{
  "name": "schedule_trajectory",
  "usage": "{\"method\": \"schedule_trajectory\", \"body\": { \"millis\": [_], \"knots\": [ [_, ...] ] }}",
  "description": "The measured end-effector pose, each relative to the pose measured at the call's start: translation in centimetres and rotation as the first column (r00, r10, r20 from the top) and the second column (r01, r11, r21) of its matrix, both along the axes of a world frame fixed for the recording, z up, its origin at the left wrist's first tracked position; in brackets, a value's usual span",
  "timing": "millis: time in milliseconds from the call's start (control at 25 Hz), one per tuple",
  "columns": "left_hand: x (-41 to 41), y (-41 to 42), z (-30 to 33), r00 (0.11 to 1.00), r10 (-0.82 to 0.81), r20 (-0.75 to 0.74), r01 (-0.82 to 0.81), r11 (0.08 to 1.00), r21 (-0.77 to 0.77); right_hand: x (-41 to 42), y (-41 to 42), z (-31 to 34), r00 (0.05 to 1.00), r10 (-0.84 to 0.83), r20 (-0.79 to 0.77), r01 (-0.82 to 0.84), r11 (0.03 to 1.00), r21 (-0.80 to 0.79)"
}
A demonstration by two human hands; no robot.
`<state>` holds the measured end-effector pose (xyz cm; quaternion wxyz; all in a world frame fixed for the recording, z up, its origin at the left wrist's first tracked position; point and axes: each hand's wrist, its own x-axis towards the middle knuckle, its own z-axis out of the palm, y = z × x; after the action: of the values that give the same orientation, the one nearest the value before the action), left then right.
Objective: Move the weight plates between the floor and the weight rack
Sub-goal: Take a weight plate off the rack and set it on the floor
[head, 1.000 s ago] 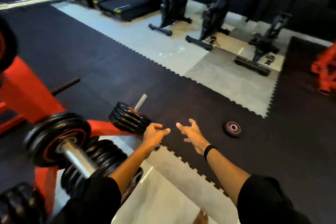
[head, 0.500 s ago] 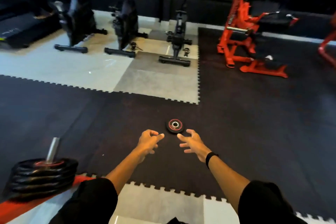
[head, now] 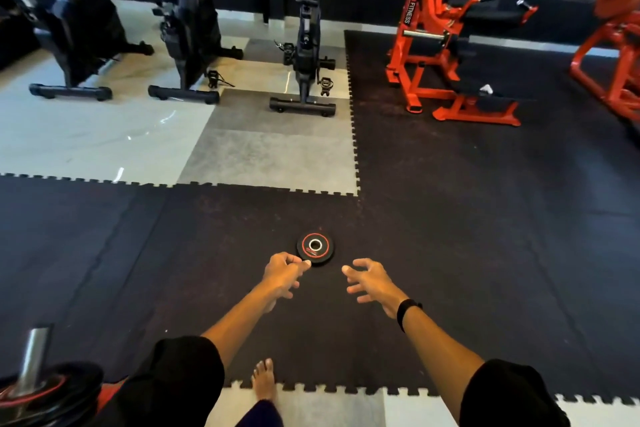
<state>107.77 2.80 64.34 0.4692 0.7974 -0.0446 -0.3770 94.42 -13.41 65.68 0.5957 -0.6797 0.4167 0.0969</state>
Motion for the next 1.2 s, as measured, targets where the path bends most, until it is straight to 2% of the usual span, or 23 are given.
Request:
{"method": "schedule_trajectory", "body": {
  "millis": [200, 320, 440, 760, 880, 1000, 1120, 1200],
  "knots": [
    [9.9, -3.5, -2.1, 0.999, 0.006, -0.034, -0.005, 0.999, 0.043, 9.7, -2.5, -1.7, 0.986, 0.086, -0.142, -0.098, 0.992, -0.077],
    [13.9, -5.5, -2.3, 0.998, -0.059, -0.027, 0.061, 0.993, 0.096, 13.2, -4.6, -1.7, 0.978, 0.134, -0.162, -0.156, 0.979, -0.131],
    [17.6, -9.0, -3.2, 0.995, -0.097, -0.013, 0.098, 0.986, 0.132, 15.7, -8.4, -1.9, 0.98, 0.068, -0.187, -0.095, 0.985, -0.143],
    [23.2, -20.2, -7.5, 0.99, -0.118, -0.075, 0.132, 0.965, 0.227, 22.3, -20.7, -7.9, 0.976, 0.025, -0.215, -0.032, 0.999, -0.03],
    [26.1, -24.3, -7.9, 0.993, -0.086, -0.081, 0.107, 0.944, 0.313, 25.7, -25.5, -8.9, 0.974, -0.026, -0.227, 0.023, 1.0, -0.016],
    [28.3, -27.0, -8.3, 0.995, -0.057, -0.087, 0.085, 0.93, 0.357, 28.3, -28.3, -10.0, 0.98, 0.037, -0.194, -0.039, 0.999, -0.003],
    [30.5, -28.8, -12.1, 0.994, -0.061, -0.088, 0.093, 0.9, 0.427, 30.9, -31.0, -14.0, 0.962, 0.095, -0.254, -0.088, 0.995, 0.037],
    [31.4, -29.4, -16.2, 0.988, -0.071, -0.139, 0.13, 0.866, 0.483, 32.2, -31.9, -18.3, 0.949, 0.052, -0.312, -0.04, 0.998, 0.044]
  ]
}}
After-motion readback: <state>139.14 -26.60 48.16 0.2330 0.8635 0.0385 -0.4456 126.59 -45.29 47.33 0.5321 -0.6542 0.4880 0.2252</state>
